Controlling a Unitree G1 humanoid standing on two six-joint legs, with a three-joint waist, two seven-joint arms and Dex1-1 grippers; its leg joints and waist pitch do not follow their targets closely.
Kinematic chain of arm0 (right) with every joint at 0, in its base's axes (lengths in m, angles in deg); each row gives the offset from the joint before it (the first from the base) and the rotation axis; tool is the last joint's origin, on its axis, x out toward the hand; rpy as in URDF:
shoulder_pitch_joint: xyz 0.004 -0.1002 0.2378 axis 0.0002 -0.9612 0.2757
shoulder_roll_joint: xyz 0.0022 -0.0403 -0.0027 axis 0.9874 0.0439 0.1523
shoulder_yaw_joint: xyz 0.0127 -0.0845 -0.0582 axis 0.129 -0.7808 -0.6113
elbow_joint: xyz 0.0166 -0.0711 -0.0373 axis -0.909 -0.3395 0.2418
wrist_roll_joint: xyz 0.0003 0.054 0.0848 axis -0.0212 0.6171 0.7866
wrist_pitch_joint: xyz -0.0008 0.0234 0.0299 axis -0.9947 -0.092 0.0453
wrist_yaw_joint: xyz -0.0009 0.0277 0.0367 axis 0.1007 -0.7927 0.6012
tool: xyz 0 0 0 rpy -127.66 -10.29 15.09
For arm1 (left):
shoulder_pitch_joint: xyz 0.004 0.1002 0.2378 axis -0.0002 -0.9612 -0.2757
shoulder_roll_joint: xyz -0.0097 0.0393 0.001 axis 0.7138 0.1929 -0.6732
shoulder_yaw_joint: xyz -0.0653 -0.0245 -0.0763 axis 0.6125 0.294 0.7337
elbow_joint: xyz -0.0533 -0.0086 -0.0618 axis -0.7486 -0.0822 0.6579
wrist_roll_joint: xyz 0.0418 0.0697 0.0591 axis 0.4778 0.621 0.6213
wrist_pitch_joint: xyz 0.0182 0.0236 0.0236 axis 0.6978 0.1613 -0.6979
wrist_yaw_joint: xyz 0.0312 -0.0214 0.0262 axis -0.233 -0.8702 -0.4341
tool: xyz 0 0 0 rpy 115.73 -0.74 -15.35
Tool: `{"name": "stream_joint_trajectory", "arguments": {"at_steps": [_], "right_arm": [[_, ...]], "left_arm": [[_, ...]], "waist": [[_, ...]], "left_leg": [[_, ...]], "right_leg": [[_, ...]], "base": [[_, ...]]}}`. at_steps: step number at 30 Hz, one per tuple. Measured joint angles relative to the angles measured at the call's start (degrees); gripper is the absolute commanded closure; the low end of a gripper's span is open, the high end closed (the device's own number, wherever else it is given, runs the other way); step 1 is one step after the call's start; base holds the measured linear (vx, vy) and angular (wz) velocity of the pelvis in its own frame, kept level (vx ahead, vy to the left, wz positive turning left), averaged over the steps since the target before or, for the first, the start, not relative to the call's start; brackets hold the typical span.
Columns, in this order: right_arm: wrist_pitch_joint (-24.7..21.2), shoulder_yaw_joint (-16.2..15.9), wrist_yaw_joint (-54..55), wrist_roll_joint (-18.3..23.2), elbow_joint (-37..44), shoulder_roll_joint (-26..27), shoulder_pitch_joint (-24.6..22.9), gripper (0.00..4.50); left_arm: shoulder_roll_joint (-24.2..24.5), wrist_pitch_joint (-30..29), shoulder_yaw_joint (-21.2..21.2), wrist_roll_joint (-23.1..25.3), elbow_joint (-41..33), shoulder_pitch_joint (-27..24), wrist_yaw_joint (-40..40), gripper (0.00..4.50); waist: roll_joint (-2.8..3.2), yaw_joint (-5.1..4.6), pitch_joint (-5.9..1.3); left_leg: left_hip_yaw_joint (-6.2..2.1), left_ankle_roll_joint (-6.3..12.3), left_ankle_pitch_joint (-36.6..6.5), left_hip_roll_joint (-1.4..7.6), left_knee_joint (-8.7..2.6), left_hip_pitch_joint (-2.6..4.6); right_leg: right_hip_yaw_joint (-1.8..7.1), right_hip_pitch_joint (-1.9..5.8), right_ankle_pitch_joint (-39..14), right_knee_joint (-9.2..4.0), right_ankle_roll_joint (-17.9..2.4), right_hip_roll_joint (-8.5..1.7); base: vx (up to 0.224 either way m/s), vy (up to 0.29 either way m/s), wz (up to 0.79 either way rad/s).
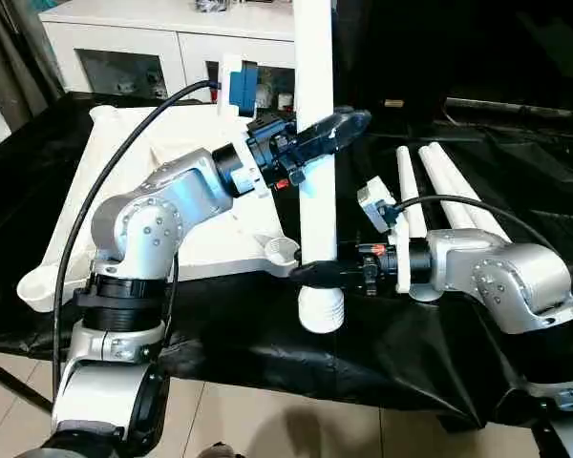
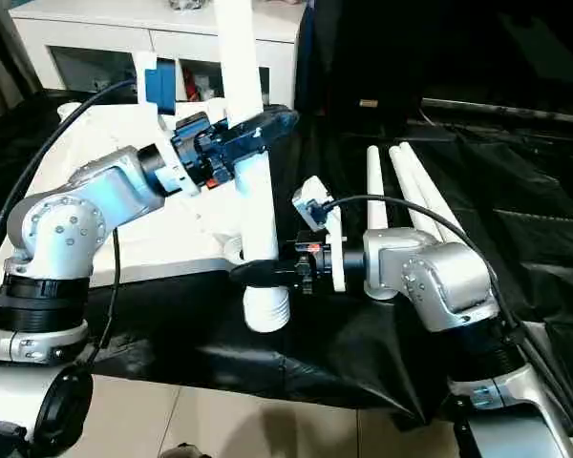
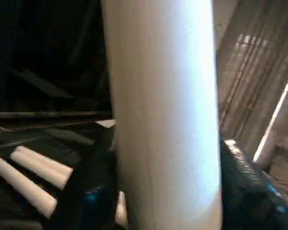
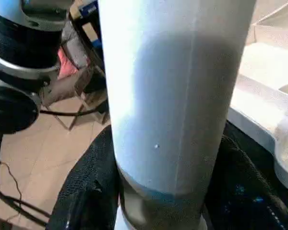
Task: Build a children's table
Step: Pick table leg
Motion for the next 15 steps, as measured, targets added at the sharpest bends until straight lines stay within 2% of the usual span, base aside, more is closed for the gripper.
{"name": "stream_joint_trajectory", "arguments": {"at_steps": [4, 5, 10, 13, 15], "right_arm": [[2.11, 2.21, 3.1, 0.29, 0.0, 3.42, -1.0, 2.62], [2.68, 2.72, 3.8, 0.38, 0.0, 4.15, -1.17, 2.62], [6.32, 7.24, 8.24, 1.2, 0.04, 7.4, -2.88, 2.62], [9.9, 9.23, 12.92, -0.31, 0.26, 8.9, -4.64, 2.62], [12.39, 8.91, 17.09, -4.47, -0.12, 8.87, -5.13, 2.62]], "left_arm": [[-2.52, 4.75, 2.65, 0.01, 0.27, 0.08, 1.72, 1.53], [-3.4, 5.98, 3.51, -0.14, 0.4, 0.14, 2.35, 1.34], [-7.75, 11.82, 11.26, -4.59, 0.92, 1.18, 7.11, 1.26], [-8.32, 14.72, 16.31, -7.42, 0.56, 1.9, 10.85, 1.26], [-5.18, 15.46, 16.56, -5.02, -0.2, 1.46, 12.28, 1.26]], "waist": [[0.05, 0.04, 0.01], [0.05, 0.04, 0.01], [0.11, 0.16, 0.01], [0.35, 0.08, -0.07], [0.52, -0.12, 0.0]], "left_leg": [[0.0, 0.0, 0.0, 0.0, 0.0, -0.02], [0.0, 0.0, 0.0, 0.0, 0.0, -0.02], [-0.01, -0.01, 0.0, 0.0, 0.02, -0.02], [-0.01, -0.01, 0.0, 0.0, 0.02, 0.01], [-0.04, -0.07, 0.03, 0.02, 0.02, 0.0]], "right_leg": [[-0.01, -0.01, 0.02, -0.01, -0.04, 0.0], [-0.01, 0.0, 0.03, -0.01, -0.06, 0.0], [-0.02, 0.01, 0.08, -0.01, -0.1, -0.01], [-0.02, 0.02, 0.07, -0.01, -0.09, -0.01], [-0.04, -0.01, 0.1, -0.01, -0.08, 0.01]], "base": [[0.0, 0.0, 0.0], [0.0, 0.0, 0.0], [0.0, 0.0, 0.0], [0.0, 0.0, 0.0], [0.0, 0.0, 0.0]]}}
